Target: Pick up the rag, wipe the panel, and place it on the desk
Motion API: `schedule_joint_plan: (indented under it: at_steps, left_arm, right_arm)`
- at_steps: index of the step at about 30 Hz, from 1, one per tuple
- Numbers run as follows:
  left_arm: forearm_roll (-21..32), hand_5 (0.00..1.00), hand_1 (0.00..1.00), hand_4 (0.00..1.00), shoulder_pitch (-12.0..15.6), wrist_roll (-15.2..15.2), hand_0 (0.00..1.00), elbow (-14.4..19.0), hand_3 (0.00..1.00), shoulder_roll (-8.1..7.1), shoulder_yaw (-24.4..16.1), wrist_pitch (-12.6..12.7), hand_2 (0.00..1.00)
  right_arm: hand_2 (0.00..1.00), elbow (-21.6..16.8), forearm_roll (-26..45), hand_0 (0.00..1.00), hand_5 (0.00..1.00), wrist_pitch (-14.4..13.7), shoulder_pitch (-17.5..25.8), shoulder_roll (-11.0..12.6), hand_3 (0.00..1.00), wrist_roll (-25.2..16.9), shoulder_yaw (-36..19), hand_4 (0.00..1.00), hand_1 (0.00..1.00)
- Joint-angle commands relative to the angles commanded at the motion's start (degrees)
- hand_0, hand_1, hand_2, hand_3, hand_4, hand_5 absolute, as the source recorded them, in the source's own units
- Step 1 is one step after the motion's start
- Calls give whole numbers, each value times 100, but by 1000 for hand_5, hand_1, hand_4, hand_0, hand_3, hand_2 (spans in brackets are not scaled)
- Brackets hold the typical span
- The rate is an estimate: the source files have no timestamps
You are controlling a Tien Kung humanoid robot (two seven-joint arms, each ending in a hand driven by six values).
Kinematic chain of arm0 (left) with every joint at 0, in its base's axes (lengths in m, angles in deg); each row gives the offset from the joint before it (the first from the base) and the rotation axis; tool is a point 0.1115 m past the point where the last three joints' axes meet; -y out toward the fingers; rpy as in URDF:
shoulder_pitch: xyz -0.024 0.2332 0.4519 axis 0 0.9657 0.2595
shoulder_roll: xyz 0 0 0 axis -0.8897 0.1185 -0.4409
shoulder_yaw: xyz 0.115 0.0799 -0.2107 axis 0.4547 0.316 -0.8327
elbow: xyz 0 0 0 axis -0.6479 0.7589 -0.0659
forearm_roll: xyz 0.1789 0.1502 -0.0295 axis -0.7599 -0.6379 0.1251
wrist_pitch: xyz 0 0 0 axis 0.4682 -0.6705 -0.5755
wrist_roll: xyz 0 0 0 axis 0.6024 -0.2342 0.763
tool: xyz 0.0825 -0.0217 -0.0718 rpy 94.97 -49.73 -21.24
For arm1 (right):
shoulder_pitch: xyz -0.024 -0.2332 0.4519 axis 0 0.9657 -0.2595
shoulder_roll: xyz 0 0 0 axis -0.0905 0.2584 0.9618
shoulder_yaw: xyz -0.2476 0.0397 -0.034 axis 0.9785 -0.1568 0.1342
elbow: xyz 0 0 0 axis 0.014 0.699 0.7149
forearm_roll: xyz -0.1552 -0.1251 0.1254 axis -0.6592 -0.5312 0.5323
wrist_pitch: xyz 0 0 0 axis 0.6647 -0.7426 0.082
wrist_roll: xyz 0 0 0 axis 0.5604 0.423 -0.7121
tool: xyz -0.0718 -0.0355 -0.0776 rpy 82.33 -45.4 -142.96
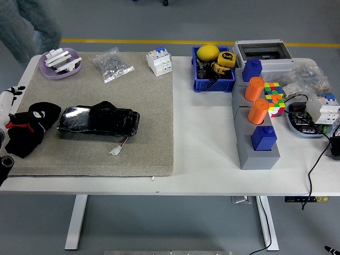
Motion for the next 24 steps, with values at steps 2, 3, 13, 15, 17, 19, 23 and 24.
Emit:
schedule_joint_plan:
  at_steps: [2, 3, 13, 15, 17, 19, 23, 24]
  left_arm:
    - [6, 315, 883, 998, -6, -17, 826, -68, 888, -9, 31, 24, 906]
    - [15, 315, 879, 998, -7, -33, 826, -108, 882, -11, 45, 38, 899]
    - [283, 312, 861, 996, -146, -271, 813, -702, 875, -25, 358, 269, 890]
    - [368, 309, 841, 993, -196, -309, 800, -806, 866, -26, 435, 295, 876]
    - [435, 309, 841, 993, -246, -335, 800, -897, 866, -19, 512, 317, 876]
    - [492, 309, 841, 993, -300, -359, 800, -949, 866, 3, 586, 358, 876]
    - [584, 310, 807, 988, -409, -370, 770, -1049, 856, 45, 711, 441, 856]
    - [607, 310, 807, 988, -430, -366, 770, -1077, 856, 51, 738, 459, 856]
  right_arm:
    - [684, 0, -21, 708, 558, -2, 2, 1, 635, 8, -16, 998, 624]
    - [685, 0, -26, 708, 558, -2, 3, 2, 635, 9, -19, 998, 623]
    - [685, -11, -75, 708, 559, 0, -7, 13, 634, 17, -33, 998, 623]
    - [684, -12, -95, 708, 559, -4, -11, 16, 634, 25, -47, 998, 623]
    - [684, -14, -107, 708, 559, -5, -15, 22, 634, 29, -53, 998, 623]
    - [684, -15, -134, 708, 559, -10, -19, 27, 634, 43, -79, 998, 623]
    - [684, -15, -114, 708, 559, -13, -23, 29, 635, 36, -71, 998, 624]
    - [684, -14, -99, 708, 559, -14, -26, 27, 635, 29, -60, 998, 624]
